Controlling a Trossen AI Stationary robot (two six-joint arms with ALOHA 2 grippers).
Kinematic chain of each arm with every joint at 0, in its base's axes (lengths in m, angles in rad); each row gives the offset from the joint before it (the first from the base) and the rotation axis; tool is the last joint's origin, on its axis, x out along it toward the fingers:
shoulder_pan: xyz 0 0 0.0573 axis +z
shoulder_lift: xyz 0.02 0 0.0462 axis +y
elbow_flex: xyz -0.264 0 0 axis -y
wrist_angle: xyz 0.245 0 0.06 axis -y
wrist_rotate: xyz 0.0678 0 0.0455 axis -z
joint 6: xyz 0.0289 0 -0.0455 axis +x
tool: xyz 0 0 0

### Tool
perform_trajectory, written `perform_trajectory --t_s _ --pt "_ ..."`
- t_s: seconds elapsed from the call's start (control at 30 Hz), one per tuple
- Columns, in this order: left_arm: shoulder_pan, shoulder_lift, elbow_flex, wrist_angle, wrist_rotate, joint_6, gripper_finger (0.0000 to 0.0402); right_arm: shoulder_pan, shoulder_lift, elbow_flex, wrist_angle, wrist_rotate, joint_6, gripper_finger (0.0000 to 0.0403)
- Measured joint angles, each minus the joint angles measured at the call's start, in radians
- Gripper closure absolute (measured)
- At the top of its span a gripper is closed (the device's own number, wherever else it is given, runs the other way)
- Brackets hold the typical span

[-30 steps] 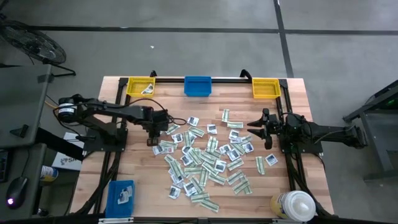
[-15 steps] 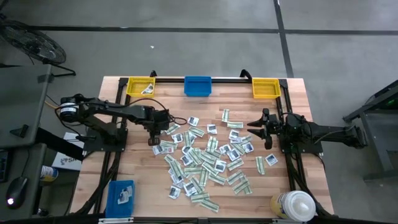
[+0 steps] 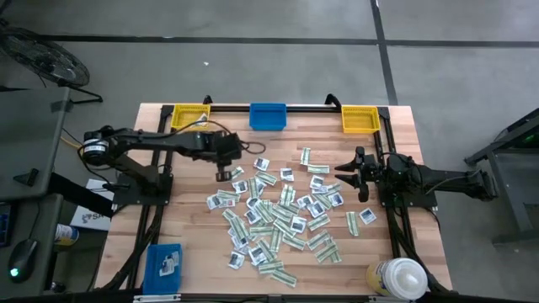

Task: Pick & Place First Aid Supplies
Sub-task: Put the green bandage pack into the top blue bin

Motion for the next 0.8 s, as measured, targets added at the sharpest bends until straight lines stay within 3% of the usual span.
perform_trajectory --t_s 0.4,0.8 --pt "0.105 0.135 0.231 -0.006 -0.009 0.110 0.0401 0.000 0.000 0.000 0.000 0.000 0.000 0.0274" --pt "0.186 0.296 0.433 0.063 0.048 0.363 0.0401 0.000 0.000 0.000 0.000 0.000 0.000 0.0274"
